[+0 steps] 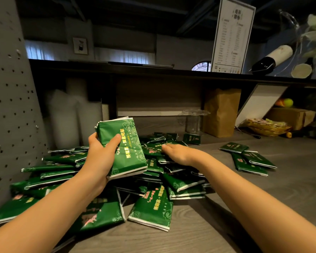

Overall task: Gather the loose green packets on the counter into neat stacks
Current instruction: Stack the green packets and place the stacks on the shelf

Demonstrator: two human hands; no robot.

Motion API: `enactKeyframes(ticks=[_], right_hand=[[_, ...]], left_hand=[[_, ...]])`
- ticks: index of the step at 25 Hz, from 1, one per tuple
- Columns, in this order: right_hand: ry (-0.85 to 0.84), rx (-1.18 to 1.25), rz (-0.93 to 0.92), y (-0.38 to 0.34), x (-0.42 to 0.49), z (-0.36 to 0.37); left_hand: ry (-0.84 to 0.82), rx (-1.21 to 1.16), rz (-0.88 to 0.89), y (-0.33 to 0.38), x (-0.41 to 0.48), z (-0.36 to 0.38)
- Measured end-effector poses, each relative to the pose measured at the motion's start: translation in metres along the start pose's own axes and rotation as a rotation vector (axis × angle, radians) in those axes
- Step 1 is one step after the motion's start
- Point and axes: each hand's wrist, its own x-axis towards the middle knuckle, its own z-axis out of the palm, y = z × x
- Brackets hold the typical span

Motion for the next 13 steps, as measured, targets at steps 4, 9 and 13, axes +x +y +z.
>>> enactKeyframes(ticks=[4,9,13], right_hand=[[0.126,-0.138,0.055,-0.014,0.02,-0.008],[-0.022,-0.081,0.068,-0.02,0.034,-0.017],[0.22,-0.08,-0.008,-0.022,0.031,-0.025]], left_hand=[[0.008,0.003,-0.006,-0.002,0.001,-0.016],[0.009,0.001,0.028,0.0,-0.002,-0.026],[0.082,-0.016,0.128,0.005,-0.003,-0.03]])
